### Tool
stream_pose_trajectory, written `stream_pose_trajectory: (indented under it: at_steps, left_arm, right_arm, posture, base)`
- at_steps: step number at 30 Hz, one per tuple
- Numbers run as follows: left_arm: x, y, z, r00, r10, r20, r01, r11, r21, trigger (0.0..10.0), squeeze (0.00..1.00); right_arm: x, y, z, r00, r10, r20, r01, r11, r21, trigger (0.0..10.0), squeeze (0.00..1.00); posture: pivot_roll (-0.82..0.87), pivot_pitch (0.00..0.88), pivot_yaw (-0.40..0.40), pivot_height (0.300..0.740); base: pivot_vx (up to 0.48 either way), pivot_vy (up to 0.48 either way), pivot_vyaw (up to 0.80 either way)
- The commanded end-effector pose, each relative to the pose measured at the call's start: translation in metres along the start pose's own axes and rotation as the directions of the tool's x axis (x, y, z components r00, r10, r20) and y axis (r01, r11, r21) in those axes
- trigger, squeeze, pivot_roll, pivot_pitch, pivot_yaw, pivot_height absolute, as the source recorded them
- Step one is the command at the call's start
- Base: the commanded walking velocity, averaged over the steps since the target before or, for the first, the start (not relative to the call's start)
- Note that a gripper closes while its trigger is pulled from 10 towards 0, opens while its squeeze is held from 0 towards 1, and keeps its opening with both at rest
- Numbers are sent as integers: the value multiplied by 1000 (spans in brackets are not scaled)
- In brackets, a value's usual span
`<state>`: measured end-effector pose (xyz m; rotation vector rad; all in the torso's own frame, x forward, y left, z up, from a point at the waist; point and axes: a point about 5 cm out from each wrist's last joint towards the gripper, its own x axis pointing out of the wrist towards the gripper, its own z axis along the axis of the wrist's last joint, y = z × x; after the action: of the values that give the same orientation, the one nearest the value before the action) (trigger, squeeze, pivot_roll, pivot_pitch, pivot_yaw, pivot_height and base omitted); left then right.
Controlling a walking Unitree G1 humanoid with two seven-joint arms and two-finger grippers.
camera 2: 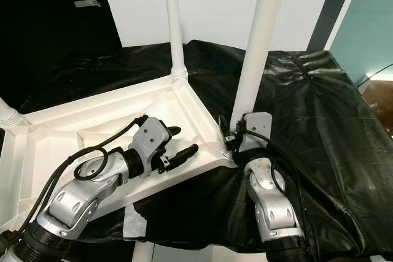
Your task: Building children table
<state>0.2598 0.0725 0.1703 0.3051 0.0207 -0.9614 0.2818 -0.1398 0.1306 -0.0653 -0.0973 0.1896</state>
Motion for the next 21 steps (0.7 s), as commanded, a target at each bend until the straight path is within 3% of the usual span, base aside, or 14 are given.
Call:
stream_pose_trajectory:
  at_steps: [1, 21]
  left_arm:
    - [-2, -3, 5, 996, -85, 11, 85, 996, 18, 10000, 0]
    - [-3, -3, 9, 995, -99, 15, 98, 995, 23, 10000, 0]
  right_arm:
    - [-13, 2, -37, 984, 16, -180, -15, 1000, 8, 10000, 0]
    - [-26, 12, -43, 976, 180, -121, -192, 977, -96, 10000, 0]
  posture:
    - [-42, 13, 27, 740]
    - [-39, 17, 36, 740]
  base:
    - [0, 0, 0]
    - [0, 0, 0]
